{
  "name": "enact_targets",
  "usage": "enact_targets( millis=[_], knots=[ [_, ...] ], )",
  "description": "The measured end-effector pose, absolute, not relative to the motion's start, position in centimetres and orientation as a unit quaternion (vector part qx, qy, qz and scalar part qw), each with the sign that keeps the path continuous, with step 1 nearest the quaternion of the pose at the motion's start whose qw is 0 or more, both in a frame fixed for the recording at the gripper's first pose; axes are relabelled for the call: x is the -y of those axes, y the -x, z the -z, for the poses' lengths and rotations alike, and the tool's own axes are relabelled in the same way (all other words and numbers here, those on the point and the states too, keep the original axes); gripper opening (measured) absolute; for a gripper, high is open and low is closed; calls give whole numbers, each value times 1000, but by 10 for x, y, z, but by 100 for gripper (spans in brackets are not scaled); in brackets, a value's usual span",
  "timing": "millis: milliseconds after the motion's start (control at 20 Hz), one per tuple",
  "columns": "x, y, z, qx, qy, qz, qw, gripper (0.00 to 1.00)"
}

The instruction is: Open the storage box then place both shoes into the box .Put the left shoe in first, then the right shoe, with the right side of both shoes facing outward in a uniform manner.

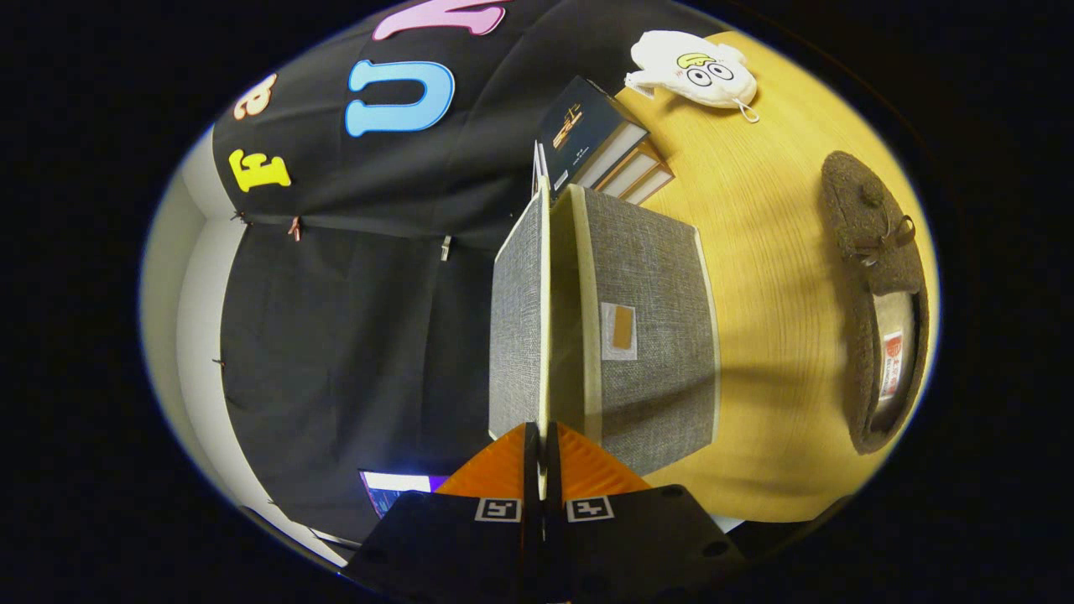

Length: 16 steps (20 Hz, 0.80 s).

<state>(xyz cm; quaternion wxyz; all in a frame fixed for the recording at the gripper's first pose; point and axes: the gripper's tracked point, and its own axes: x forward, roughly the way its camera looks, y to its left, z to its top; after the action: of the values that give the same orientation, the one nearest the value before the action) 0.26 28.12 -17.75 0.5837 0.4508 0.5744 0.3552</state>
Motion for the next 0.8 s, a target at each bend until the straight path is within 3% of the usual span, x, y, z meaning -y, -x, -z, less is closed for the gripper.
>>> enact_targets(
  millis=[800],
  knots=[
    [-341,-10,75,-526,-357,-422,647,5]
  ],
)
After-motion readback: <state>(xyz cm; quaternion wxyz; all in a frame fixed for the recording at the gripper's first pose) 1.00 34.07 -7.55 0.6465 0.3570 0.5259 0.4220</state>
